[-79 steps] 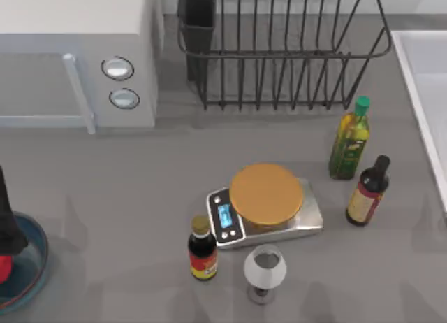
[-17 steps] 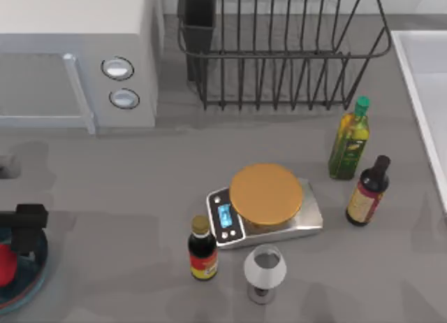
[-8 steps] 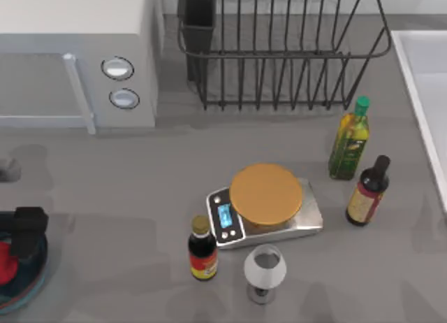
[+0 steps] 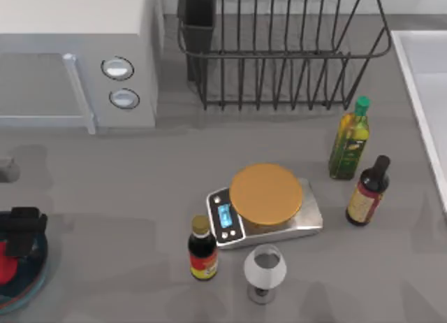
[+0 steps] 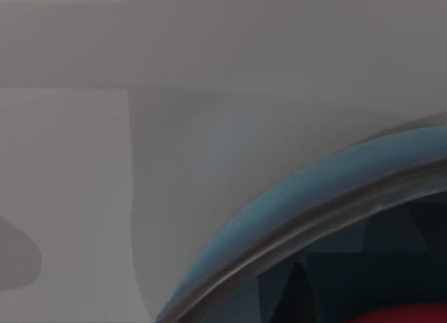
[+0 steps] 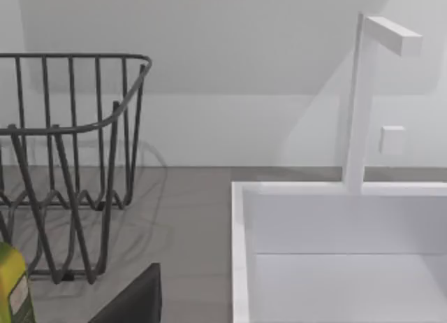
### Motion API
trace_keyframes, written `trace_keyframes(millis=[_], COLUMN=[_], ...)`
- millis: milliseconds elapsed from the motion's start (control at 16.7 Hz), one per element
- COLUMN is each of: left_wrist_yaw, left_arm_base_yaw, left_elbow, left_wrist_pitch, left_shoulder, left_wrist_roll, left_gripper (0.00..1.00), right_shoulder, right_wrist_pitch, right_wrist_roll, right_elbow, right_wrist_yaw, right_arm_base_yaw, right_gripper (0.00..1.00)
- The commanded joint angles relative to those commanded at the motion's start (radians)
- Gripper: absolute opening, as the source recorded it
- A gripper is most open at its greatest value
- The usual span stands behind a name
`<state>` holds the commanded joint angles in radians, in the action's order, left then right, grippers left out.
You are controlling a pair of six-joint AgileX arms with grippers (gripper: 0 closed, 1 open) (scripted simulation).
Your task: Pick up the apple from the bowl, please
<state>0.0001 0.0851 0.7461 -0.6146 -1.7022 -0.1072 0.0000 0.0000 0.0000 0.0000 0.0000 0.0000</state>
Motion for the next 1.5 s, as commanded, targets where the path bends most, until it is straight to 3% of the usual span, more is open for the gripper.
trace_keyframes(millis=[240, 300, 720, 780, 1020, 1200, 1500], left_wrist_yaw=[0.0, 0.0, 0.0, -0.011, -0.012, -0.012, -0.012], left_arm_base_yaw=[0.0, 0.0, 0.0, -0.004, -0.004, -0.006, -0.011], left_elbow=[0.0, 0.0, 0.0, 0.035, 0.102, 0.26, 0.654], left_wrist_pitch=[0.0, 0.0, 0.0, -0.084, -0.154, -0.316, -0.752], left_shoulder=[0.0, 0.0, 0.0, 0.097, 0.089, 0.086, 0.104], left_wrist_roll=[0.0, 0.0, 0.0, 0.01, 0.01, 0.012, 0.018], left_gripper=[0.02, 0.0, 0.0, 0.0, 0.0, 0.0, 0.0], right_shoulder=[0.0, 0.0, 0.0, 0.0, 0.0, 0.0, 0.0], right_wrist_pitch=[0.0, 0.0, 0.0, 0.0, 0.0, 0.0, 0.0], right_wrist_roll=[0.0, 0.0, 0.0, 0.0, 0.0, 0.0, 0.0], right_elbow=[0.0, 0.0, 0.0, 0.0, 0.0, 0.0, 0.0], right_wrist_yaw=[0.0, 0.0, 0.0, 0.0, 0.0, 0.0, 0.0], right_arm_base_yaw=[0.0, 0.0, 0.0, 0.0, 0.0, 0.0, 0.0], right_gripper=[1.0, 1.0, 1.0, 1.0, 1.0, 1.0, 1.0])
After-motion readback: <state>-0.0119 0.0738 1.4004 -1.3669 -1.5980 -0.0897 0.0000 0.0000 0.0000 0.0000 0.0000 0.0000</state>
